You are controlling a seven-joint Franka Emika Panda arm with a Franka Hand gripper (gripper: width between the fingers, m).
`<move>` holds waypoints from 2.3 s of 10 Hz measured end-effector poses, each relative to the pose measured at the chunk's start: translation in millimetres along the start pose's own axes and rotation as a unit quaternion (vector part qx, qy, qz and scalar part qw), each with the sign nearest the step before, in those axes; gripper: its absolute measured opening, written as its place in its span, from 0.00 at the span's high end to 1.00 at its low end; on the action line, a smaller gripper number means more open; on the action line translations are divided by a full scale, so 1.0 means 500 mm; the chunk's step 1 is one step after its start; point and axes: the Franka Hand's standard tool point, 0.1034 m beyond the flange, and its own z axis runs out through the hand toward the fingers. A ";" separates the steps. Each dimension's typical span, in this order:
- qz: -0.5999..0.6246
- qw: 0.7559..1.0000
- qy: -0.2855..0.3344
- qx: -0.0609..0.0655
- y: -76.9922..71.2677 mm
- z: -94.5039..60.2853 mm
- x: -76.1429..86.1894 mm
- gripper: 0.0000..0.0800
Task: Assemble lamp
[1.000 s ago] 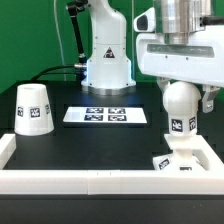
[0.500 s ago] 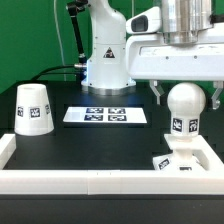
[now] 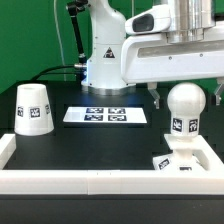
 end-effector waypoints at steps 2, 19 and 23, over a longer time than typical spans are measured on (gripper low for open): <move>-0.165 0.986 0.023 -0.014 0.004 -0.001 0.009 0.13; -0.696 0.712 -0.018 -0.088 -0.002 0.008 0.018 0.28; -0.605 0.792 -0.005 -0.087 -0.002 0.008 0.018 0.28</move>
Offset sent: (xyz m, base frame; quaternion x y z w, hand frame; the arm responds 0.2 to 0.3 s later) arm 0.0040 0.0039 0.0056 -0.0185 0.0530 -0.3251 0.9440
